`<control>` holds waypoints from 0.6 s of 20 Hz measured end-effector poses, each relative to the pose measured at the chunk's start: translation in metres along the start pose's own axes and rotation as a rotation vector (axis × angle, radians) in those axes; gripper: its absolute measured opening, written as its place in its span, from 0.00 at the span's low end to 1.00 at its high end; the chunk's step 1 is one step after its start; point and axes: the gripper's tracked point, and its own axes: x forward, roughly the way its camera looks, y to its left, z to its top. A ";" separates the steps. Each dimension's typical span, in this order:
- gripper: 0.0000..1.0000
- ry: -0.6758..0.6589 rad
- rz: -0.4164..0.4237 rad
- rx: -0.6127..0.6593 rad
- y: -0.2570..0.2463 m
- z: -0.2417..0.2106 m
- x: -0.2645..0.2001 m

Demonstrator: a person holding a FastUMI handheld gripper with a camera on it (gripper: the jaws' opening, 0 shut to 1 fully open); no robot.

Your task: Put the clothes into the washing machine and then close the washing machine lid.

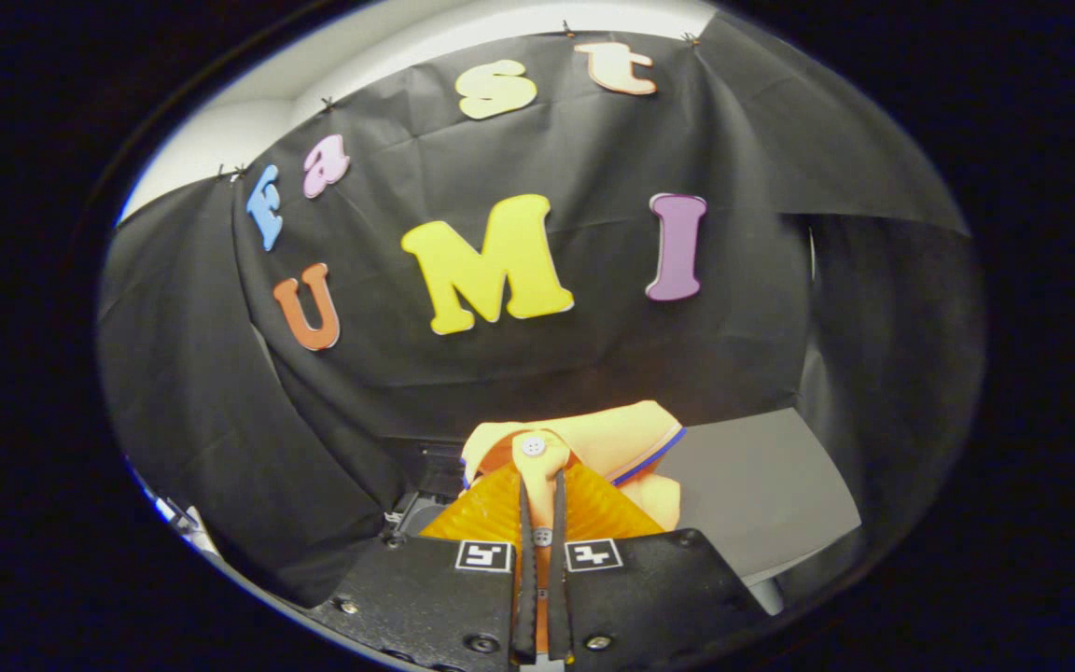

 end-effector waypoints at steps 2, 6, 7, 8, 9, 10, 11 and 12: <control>0.08 0.008 0.034 -0.003 0.035 -0.005 -0.003; 0.08 0.064 0.119 0.044 0.100 -0.022 0.007; 0.08 0.081 0.141 0.061 0.114 -0.028 0.014; 0.08 0.099 0.160 0.078 0.126 -0.033 0.022; 0.08 0.118 0.174 0.089 0.135 -0.040 0.032; 0.08 0.134 0.188 0.097 0.144 -0.046 0.043; 0.08 0.154 0.199 0.102 0.155 -0.052 0.055; 0.08 0.178 0.211 0.103 0.163 -0.059 0.067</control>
